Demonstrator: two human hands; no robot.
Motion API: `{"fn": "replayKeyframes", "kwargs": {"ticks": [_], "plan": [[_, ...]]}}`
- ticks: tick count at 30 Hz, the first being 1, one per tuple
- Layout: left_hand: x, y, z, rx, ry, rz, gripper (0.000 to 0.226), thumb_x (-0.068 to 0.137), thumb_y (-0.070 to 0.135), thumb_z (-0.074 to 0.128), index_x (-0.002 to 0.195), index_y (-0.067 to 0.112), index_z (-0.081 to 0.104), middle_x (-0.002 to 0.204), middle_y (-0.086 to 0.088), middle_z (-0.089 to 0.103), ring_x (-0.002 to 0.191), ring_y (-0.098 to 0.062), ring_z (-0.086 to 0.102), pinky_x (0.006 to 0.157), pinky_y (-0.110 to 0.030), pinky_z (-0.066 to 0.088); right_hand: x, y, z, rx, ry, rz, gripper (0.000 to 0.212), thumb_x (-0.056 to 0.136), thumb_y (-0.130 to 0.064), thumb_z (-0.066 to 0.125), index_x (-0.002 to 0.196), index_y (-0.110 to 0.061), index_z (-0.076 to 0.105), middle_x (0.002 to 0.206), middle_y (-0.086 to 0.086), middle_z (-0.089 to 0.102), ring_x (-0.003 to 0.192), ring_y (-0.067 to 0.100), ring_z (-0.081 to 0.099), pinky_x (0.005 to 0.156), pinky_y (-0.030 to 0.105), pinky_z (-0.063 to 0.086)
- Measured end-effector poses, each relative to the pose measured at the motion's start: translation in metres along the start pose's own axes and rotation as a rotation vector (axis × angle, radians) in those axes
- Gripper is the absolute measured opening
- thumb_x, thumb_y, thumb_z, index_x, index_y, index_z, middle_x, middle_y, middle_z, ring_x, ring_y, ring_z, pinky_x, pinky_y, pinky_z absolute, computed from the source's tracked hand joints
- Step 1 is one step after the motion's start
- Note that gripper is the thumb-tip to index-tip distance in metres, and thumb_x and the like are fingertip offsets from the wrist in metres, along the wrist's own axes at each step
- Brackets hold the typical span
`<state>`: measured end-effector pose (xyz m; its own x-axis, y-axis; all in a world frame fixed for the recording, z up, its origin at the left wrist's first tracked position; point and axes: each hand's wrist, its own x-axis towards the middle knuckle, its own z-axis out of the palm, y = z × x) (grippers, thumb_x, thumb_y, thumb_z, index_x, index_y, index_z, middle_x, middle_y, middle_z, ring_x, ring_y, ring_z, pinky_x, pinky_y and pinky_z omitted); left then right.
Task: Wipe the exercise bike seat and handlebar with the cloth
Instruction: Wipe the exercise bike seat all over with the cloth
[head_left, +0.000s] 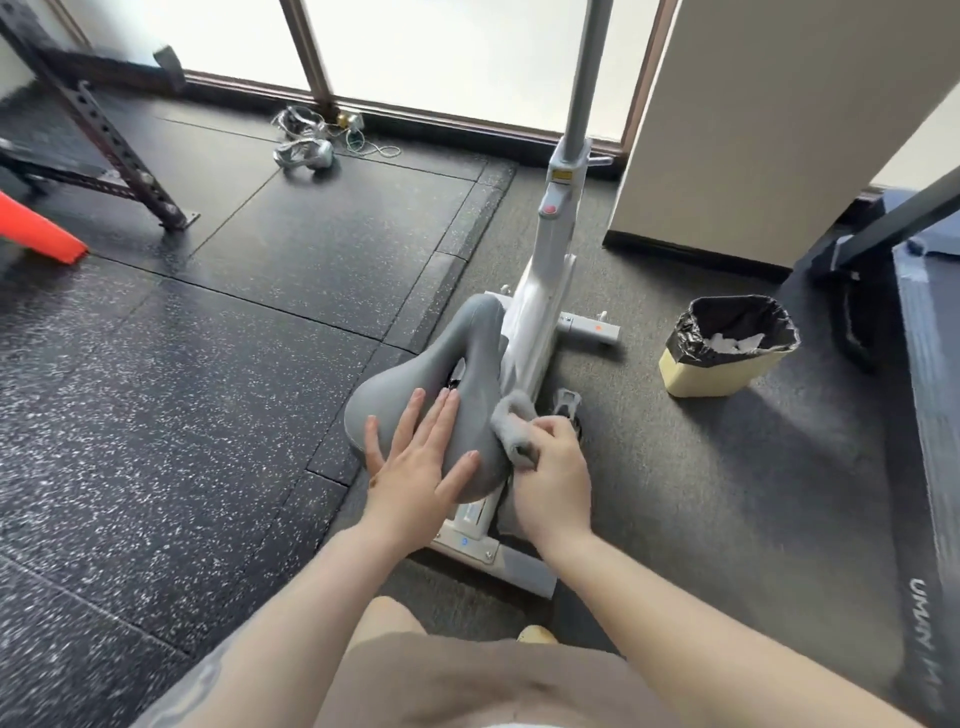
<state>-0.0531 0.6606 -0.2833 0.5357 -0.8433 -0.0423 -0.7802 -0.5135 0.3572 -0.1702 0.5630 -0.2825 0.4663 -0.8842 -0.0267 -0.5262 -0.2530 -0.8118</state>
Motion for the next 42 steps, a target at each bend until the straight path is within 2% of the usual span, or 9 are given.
{"fn": "replayKeyframes", "kwargs": {"ticks": [4, 10, 15, 19, 23, 26, 30, 37, 42], "plan": [[-0.001, 0.001, 0.003, -0.017, 0.017, -0.001, 0.067, 0.086, 0.062, 0.018, 0.147, 0.040, 0.002, 0.156, 0.024, 0.006, 0.139, 0.005, -0.020, 0.105, -0.037, -0.029, -0.008, -0.001, 0.003, 0.009, 0.038, -0.066, 0.041, 0.079, 0.000, 0.057, 0.108, -0.025, 0.070, 0.101, -0.004, 0.052, 0.087, 0.013, 0.054, 0.069, 0.020, 0.037], [0.000, 0.000, 0.004, -0.032, 0.056, 0.011, 0.059, 0.090, 0.053, 0.014, 0.147, 0.039, 0.009, 0.155, 0.024, 0.013, 0.140, 0.007, -0.013, 0.109, -0.036, -0.021, 0.025, -0.003, -0.003, 0.174, -0.102, 0.157, 0.008, 0.084, -0.014, 0.062, 0.077, -0.011, 0.066, 0.097, 0.015, 0.063, 0.082, 0.017, 0.054, 0.073, 0.032, 0.043], [-0.003, -0.006, 0.000, -0.110, 0.242, -0.076, 0.053, 0.093, 0.042, 0.021, 0.145, 0.033, 0.029, 0.156, 0.012, 0.021, 0.142, 0.001, 0.005, 0.113, -0.029, -0.001, 0.009, 0.000, -0.006, 0.068, -0.051, 0.005, 0.007, 0.083, -0.009, 0.063, 0.082, -0.011, 0.069, 0.096, 0.001, 0.059, 0.083, 0.018, 0.056, 0.070, 0.028, 0.041], [-0.012, -0.005, -0.002, -0.149, 0.251, -0.168, 0.051, 0.096, 0.034, 0.032, 0.147, 0.027, 0.028, 0.158, 0.004, 0.016, 0.146, -0.011, 0.005, 0.116, -0.036, -0.004, 0.021, -0.010, -0.008, -0.043, -0.102, -0.009, 0.019, 0.085, -0.007, 0.057, 0.095, -0.017, 0.070, 0.101, 0.000, 0.055, 0.090, 0.022, 0.055, 0.074, 0.033, 0.045], [-0.014, -0.006, -0.004, -0.108, 0.216, -0.147, 0.046, 0.099, 0.029, 0.036, 0.145, 0.031, 0.031, 0.158, 0.006, 0.013, 0.146, -0.011, -0.001, 0.115, -0.037, -0.010, -0.040, 0.001, -0.012, -0.192, -0.148, -0.320, 0.064, 0.070, 0.002, 0.061, 0.127, -0.027, 0.059, 0.110, -0.004, 0.051, 0.100, 0.017, 0.055, 0.073, 0.029, 0.051], [-0.012, -0.006, -0.005, -0.074, 0.201, -0.119, 0.041, 0.099, 0.030, 0.033, 0.140, 0.033, 0.040, 0.158, 0.007, 0.012, 0.146, -0.010, -0.002, 0.114, -0.037, -0.013, -0.001, -0.006, -0.016, -0.292, -0.158, -0.401, 0.056, 0.076, -0.002, 0.058, 0.127, -0.026, 0.059, 0.115, -0.001, 0.054, 0.106, 0.020, 0.054, 0.077, 0.033, 0.051], [-0.014, -0.006, -0.009, -0.037, 0.178, -0.107, 0.040, 0.099, 0.033, 0.033, 0.138, 0.037, 0.041, 0.159, 0.009, 0.008, 0.144, -0.007, -0.009, 0.113, -0.037, -0.016, 0.015, -0.017, -0.002, -0.183, -0.067, -0.123, 0.047, 0.082, -0.003, 0.054, 0.122, -0.025, 0.063, 0.108, -0.001, 0.054, 0.098, 0.023, 0.056, 0.074, 0.032, 0.047], [-0.015, -0.008, -0.013, -0.037, 0.144, -0.109, 0.041, 0.098, 0.037, 0.031, 0.138, 0.040, 0.039, 0.159, 0.009, 0.006, 0.145, -0.009, -0.009, 0.113, -0.040, -0.017, 0.005, -0.010, -0.013, -0.367, -0.196, -0.554, 0.059, 0.069, -0.002, 0.065, 0.123, -0.025, 0.062, 0.109, -0.001, 0.058, 0.098, 0.022, 0.060, 0.069, 0.030, 0.054], [-0.015, -0.001, -0.010, -0.090, 0.188, -0.159, 0.038, 0.097, 0.034, 0.037, 0.133, 0.039, 0.047, 0.158, 0.010, 0.015, 0.146, -0.010, 0.001, 0.114, -0.041, -0.013, 0.022, -0.026, 0.010, -0.213, 0.012, 0.001, 0.041, 0.079, -0.004, 0.053, 0.111, -0.026, 0.066, 0.106, 0.000, 0.053, 0.101, 0.026, 0.052, 0.070, 0.030, 0.042]]}}
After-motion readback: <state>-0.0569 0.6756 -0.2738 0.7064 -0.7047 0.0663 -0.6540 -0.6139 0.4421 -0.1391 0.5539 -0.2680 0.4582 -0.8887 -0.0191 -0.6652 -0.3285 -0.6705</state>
